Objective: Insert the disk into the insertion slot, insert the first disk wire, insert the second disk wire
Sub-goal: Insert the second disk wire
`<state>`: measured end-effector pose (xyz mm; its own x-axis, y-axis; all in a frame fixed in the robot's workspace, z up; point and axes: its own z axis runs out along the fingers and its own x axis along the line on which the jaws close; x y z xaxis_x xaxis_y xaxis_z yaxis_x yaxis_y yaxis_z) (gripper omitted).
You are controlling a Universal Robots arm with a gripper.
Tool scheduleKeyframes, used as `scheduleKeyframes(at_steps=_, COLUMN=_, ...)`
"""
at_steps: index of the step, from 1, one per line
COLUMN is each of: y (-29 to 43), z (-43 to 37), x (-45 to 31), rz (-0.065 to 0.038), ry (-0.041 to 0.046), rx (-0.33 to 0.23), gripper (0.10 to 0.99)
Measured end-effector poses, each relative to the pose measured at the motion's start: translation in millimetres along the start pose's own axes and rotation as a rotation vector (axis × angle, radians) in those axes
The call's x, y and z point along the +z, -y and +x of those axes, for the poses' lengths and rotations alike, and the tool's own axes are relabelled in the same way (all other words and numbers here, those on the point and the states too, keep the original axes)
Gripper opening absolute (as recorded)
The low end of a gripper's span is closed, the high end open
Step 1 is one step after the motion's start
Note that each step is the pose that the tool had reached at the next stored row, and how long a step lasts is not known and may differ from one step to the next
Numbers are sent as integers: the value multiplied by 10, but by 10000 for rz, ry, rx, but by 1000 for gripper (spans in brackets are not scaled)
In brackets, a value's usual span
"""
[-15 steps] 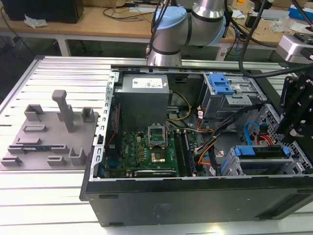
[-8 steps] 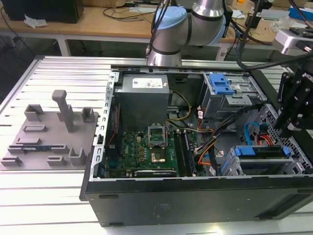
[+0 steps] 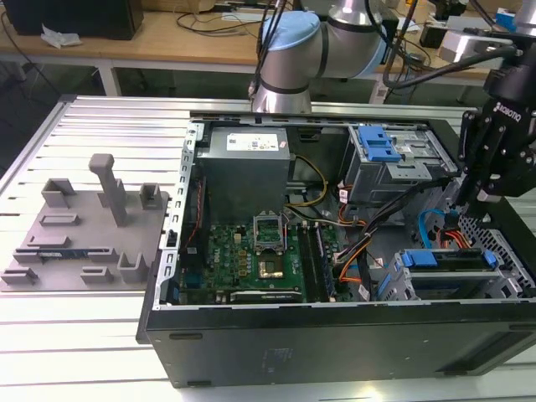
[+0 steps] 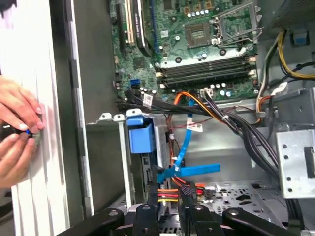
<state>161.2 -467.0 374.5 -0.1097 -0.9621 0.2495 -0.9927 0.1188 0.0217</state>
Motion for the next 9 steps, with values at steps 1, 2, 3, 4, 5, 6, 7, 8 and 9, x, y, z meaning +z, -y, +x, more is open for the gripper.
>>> scheduleKeyframes(at_steps=1, y=-23, z=0, x=1, rz=28, ry=-244, rx=10, gripper=302)
scheduleKeyframes(at_steps=2, y=-41, z=-1, x=1, rz=43, ry=-384, rx=15, gripper=302)
scheduleKeyframes(at_steps=3, y=-62, z=-3, x=1, rz=52, ry=-465, rx=17, gripper=302)
scheduleKeyframes(at_steps=4, y=-84, z=-4, x=1, rz=58, ry=-510, rx=19, gripper=302)
scheduleKeyframes(at_steps=5, y=-119, z=-6, x=2, rz=64, ry=-560, rx=20, gripper=302)
scheduleKeyframes(at_steps=6, y=-149, z=-6, x=3, rz=68, ry=-592, rx=21, gripper=302)
scheduleKeyframes(at_steps=7, y=-168, z=-7, x=4, rz=72, ry=-611, rx=21, gripper=302)
scheduleKeyframes(at_steps=8, y=-182, z=-12, x=10, rz=77, ry=-631, rx=20, gripper=302)
scheduleKeyframes(at_steps=9, y=-182, z=-22, x=15, rz=88, ry=-640, rx=-3, gripper=302)
